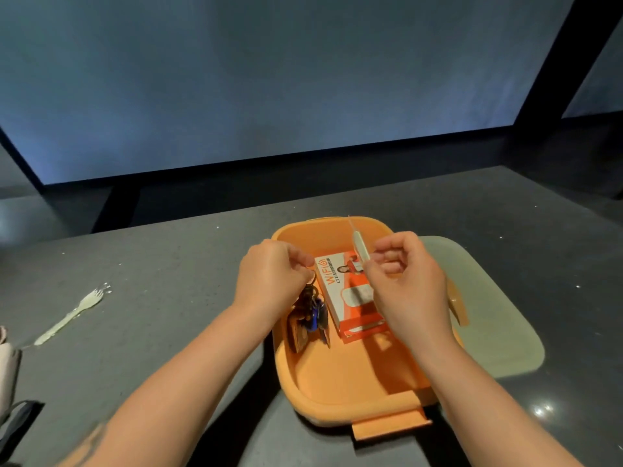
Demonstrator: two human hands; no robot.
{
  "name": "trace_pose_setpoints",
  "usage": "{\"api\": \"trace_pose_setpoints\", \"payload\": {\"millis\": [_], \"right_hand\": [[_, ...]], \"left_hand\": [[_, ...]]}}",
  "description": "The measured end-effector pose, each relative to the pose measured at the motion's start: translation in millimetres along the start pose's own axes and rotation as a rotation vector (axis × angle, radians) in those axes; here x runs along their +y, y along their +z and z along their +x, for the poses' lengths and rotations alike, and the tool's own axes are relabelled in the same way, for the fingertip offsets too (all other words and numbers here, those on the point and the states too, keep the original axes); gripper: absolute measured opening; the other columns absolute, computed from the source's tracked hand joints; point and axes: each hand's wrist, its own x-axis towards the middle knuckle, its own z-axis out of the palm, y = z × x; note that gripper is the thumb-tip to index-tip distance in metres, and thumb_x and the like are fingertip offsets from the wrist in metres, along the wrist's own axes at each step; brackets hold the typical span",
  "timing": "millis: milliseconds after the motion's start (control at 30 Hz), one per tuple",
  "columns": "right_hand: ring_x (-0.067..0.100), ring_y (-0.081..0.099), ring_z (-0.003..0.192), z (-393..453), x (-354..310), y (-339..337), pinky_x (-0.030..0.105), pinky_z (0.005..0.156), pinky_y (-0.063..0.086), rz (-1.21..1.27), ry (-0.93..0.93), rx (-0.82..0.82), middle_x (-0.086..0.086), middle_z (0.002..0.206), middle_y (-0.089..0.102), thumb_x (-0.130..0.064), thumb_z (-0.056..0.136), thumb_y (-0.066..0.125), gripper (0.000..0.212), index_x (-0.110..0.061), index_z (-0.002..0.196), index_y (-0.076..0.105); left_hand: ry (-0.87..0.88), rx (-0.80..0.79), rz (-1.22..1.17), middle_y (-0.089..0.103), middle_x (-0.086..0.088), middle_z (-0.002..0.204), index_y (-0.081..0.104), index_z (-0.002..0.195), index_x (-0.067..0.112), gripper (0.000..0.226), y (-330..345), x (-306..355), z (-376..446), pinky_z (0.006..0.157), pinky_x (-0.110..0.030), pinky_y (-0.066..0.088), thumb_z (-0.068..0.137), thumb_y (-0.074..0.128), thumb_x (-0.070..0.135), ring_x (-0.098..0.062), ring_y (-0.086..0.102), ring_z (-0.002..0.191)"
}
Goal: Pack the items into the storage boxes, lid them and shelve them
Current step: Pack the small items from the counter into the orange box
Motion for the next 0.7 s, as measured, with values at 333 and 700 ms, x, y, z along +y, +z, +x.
{"api": "trace_pose_setpoints", "payload": {"millis": [333,700], "right_hand": [[-0.001,0.060,0.077,3.0,18.0,1.4,0.016,0.058,0.049,-0.090,0.041,-0.029,-0.015,0.087,0.061,-0.025,0.087,0.066,0.018,-0.029,0.101,0.055],[0.003,0.053,0.069,25.6,38.8,3.8,0.015,0.049,0.029,-0.519,0.049,-0.163,-0.010,0.082,0.059,-0.030,0.092,0.058,0.008,-0.026,0.093,0.051]], "left_hand": [[0.147,-0.064,0.373,0.071,0.006,0.091,0.072,0.096,0.029,0.015,32.3,-11.6,39.1,0.095,-0.033,0.041,0.086,0.063,0.020,-0.020,0.058,0.098],[0.125,-0.027,0.191,0.045,0.008,0.142,0.060,0.115,0.033,0.032,29.3,-25.3,-7.4,0.114,-0.036,0.019,0.084,0.062,0.031,-0.013,0.034,0.134]]}}
